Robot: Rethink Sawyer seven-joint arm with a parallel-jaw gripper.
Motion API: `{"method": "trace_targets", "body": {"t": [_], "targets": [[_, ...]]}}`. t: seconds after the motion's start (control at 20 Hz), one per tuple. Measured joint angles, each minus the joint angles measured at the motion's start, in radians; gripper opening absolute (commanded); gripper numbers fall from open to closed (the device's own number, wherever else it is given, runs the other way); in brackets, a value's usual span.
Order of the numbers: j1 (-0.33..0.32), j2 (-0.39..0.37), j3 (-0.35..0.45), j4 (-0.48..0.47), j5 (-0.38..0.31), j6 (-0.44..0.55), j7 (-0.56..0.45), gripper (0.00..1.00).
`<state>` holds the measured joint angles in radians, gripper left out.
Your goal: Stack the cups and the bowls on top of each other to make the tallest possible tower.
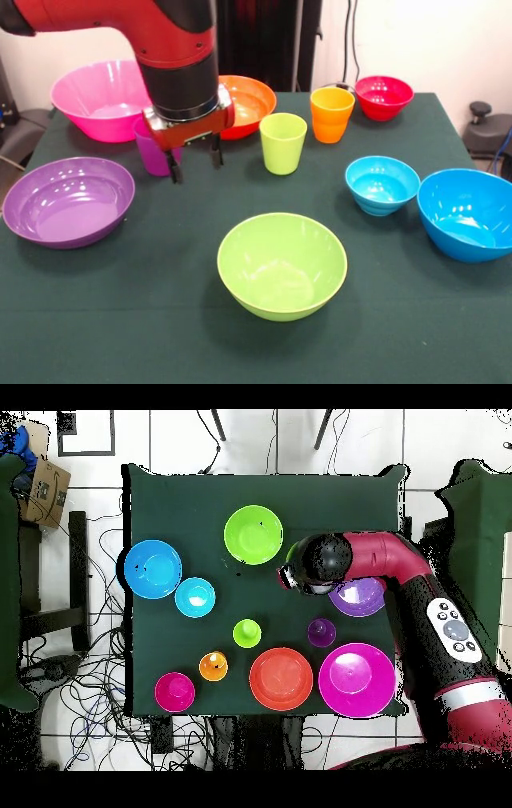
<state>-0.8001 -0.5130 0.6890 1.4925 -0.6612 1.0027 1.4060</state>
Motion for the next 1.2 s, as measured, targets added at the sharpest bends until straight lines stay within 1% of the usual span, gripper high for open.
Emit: {"method": "trace_targets", "body": {"t": [0.55,0.85,1.2], "targets": [[-0.010,-0.026,0.000,-0.018,0.000,0.064,0.000,1.00],[-0.027,-0.066,0.004,-0.016,0.007,0.096,0.000,1.00],[-0.048,-0.107,0.007,-0.016,0.022,0.103,0.000,1.00]]}}
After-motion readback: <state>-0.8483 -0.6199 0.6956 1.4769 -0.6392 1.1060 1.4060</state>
